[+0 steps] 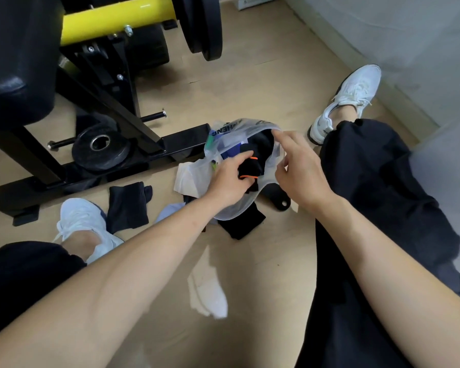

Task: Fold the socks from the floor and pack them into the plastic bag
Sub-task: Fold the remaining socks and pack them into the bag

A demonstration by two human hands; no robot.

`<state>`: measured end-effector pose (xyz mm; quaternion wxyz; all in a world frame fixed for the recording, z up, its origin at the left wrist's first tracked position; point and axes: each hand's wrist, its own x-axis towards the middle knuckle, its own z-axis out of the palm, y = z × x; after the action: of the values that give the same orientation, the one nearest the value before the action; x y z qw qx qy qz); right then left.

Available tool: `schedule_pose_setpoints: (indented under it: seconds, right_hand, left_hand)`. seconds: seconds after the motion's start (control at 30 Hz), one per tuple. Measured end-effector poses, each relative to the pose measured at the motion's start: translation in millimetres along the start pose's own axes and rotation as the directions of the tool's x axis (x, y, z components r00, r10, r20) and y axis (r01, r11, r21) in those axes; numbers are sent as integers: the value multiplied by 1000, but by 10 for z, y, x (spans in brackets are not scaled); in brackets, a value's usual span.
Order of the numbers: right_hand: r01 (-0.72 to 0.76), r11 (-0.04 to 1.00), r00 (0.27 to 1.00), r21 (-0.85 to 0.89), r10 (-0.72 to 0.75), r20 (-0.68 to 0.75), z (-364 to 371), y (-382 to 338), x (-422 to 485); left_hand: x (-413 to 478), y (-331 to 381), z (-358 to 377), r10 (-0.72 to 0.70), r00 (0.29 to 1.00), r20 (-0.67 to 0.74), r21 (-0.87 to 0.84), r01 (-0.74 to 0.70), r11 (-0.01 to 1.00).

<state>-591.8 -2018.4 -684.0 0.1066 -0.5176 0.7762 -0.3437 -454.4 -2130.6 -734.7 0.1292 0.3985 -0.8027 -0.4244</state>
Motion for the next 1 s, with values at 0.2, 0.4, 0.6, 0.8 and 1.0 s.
schedule_pose_setpoints:
  seconds: [0.2,0.4,0.6,0.8,1.0]
  right_hand:
    - [50,998,999,49,-49,-14,-97,70,121]
    - [84,993,996,84,-82,-26,-143,142,147]
    - [91,990,996,103,-90,-19,-127,182,218]
    - [139,983,990,124,-141,6,-72,179,152]
    - [169,981,984,95,-173,31,-13,144,61]
  left_hand:
    - [544,-114,276,114,993,-16,230,-107,967]
    - [965,-153,563,122,992,-27,252,-111,961]
    - [1001,-398,759,56,991,120,743,-127,657]
    - [985,-319,571,-61,982,179,607,-62,792]
    - [432,-204,375,-88,996,26,0,88,996]
